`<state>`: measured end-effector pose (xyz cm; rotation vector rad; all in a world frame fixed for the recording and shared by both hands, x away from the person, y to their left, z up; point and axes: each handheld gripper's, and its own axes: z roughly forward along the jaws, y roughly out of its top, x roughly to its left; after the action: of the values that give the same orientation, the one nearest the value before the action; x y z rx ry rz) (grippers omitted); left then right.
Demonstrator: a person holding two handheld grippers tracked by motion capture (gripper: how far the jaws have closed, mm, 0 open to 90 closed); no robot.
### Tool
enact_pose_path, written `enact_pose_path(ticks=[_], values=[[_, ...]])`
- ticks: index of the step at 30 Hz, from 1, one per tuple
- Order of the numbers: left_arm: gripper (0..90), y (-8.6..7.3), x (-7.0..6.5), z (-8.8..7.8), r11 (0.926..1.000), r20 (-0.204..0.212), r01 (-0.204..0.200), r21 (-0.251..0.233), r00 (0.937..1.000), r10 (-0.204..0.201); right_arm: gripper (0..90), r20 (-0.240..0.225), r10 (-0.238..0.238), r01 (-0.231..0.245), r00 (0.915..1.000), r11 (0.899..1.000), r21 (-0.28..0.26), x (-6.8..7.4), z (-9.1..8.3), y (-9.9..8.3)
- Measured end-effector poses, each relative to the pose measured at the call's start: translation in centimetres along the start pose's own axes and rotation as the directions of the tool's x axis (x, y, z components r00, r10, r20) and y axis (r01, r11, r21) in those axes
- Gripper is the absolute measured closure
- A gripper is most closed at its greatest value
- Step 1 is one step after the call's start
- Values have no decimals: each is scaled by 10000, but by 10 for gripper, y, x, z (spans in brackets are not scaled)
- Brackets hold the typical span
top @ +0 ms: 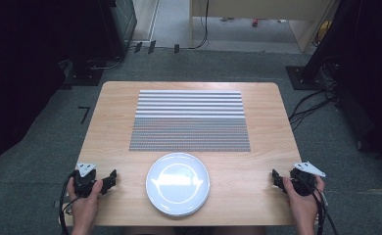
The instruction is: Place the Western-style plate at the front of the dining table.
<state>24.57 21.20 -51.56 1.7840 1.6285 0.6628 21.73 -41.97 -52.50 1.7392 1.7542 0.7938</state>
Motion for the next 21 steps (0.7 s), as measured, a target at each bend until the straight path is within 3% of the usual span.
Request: enact_pose_path(ticks=[10, 12, 14, 21], values=[[158, 2, 2, -3, 9993, 212, 263, -257, 9994, -258, 142, 45, 284, -283, 9996, 9993, -260, 6, -5, 3], [158, 3, 1, -4, 9987, 365, 392, -315, 9986, -380, 143, 19, 306, -304, 9995, 9985, -466, 9, -8, 6], [158, 6, 0, -6, 9960, 756, 777, -436, 9944, -743, 146, -124, 377, -385, 9992, 9969, -691, 14, -12, 9], [147, 11, -12, -11, 9967, 1003, 523, -624, 9939, -459, 150, -576, 600, -657, 9965, 9927, -1016, 23, -21, 17]])
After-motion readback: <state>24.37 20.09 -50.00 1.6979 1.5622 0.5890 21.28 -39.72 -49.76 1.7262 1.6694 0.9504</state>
